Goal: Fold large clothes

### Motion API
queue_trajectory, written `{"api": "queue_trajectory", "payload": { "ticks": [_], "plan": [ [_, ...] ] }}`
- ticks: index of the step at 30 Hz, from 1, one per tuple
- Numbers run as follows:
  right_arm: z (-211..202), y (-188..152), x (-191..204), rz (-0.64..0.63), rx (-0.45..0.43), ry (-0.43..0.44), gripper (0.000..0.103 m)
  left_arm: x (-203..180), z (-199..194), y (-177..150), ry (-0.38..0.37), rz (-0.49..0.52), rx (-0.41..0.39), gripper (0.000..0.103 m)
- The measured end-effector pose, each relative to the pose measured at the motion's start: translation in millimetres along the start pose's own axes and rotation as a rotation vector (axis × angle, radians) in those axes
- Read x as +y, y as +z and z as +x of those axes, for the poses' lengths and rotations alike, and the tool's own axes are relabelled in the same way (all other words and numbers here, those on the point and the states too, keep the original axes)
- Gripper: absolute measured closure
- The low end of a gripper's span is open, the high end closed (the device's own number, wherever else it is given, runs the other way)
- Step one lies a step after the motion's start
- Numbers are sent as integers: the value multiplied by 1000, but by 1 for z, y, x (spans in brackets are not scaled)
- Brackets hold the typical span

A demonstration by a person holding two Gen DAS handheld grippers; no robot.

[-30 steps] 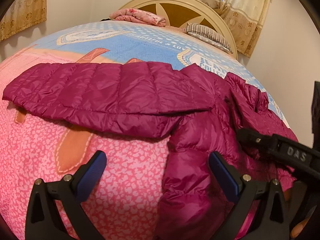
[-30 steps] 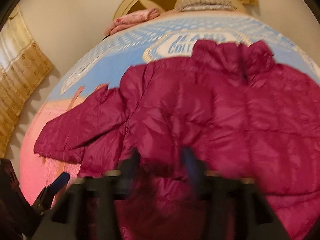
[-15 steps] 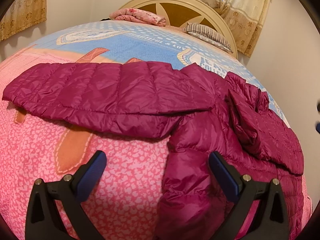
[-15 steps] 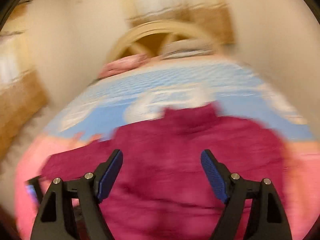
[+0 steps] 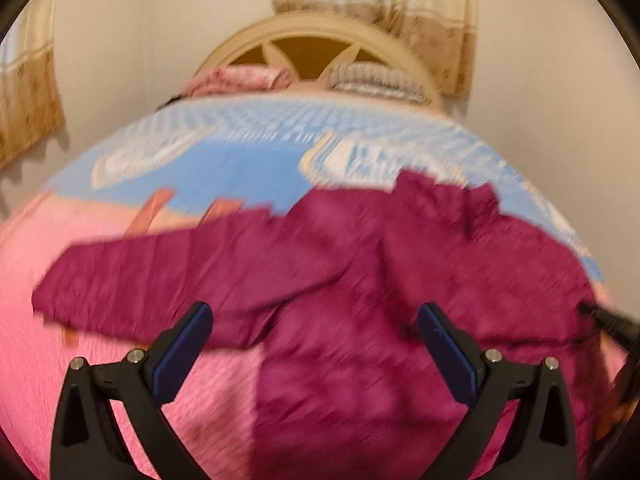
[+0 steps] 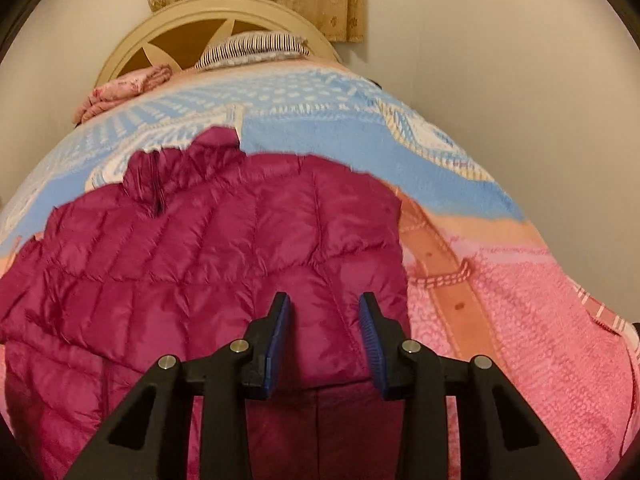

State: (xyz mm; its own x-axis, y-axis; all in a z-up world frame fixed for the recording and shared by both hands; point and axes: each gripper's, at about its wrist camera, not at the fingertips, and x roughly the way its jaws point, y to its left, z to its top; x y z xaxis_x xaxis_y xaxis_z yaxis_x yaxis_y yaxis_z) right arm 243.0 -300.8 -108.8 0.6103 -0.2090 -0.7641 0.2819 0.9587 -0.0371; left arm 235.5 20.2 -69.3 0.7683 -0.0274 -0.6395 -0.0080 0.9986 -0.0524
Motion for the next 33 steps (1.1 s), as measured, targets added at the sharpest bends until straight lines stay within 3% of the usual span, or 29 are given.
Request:
{"api": "queue_trajectory", "payload": {
  "ticks": [3,6,13,23,28,31,33],
  "plan": [
    [7,-8,1,-6,11,-7,66,-21,11,15,35,22,-11,0],
    [12,-16,2,-19,5,-16,66,-37,40,17,83,50,46,0],
    [18,-19,6,-35,0,-34,66,-45,89,-19,172,43,183,0],
    [21,-20,5,-31,-9,-27,66,-54,97,-28,221,74,179,0],
    [20,-20,6,-41,-12,-33,62,-31,79,-22,106,-15,189,0],
    [19,-21,6,-44,-16,-29,58,7,37,-20,37,-121,86,0],
    [18,-21,7,-47,-17,-25,56,37,16,-20,37,-179,51,0]
  ]
}}
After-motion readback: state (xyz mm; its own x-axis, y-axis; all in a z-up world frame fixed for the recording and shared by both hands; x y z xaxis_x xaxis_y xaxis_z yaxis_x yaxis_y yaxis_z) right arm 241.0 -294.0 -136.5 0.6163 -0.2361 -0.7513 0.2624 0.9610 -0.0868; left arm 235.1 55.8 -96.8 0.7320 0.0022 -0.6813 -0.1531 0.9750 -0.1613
